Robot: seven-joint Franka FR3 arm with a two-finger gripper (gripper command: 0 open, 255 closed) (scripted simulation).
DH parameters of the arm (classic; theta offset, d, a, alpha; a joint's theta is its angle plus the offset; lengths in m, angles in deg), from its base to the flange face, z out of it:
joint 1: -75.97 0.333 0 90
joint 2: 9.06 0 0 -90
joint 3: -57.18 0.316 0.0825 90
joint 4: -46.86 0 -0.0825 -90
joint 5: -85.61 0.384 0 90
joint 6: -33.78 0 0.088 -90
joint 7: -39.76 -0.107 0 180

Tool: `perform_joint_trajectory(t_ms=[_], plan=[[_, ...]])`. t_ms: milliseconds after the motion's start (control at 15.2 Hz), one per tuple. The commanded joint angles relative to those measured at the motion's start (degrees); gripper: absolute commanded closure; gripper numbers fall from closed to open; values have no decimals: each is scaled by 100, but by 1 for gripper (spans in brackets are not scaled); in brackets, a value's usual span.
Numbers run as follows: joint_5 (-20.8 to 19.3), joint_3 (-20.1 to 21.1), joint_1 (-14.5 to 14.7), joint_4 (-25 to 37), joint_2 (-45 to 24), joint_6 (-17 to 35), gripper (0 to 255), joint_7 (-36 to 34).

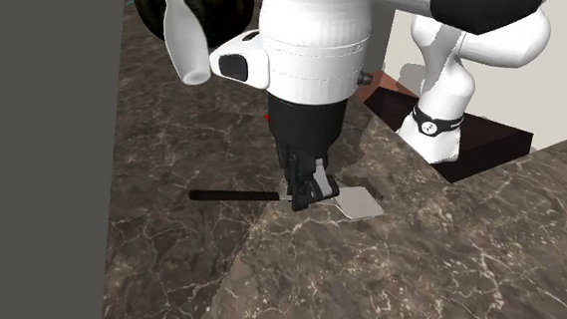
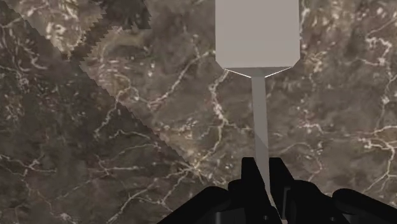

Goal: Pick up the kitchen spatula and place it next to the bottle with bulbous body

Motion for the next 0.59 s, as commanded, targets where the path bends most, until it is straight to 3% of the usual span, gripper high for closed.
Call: perform_joint_trajectory(t_ms=[0, 528], plan=[[1, 8, 8, 106, 51, -161, 255, -12], [9, 11, 10, 557, 205, -766, 255, 5]])
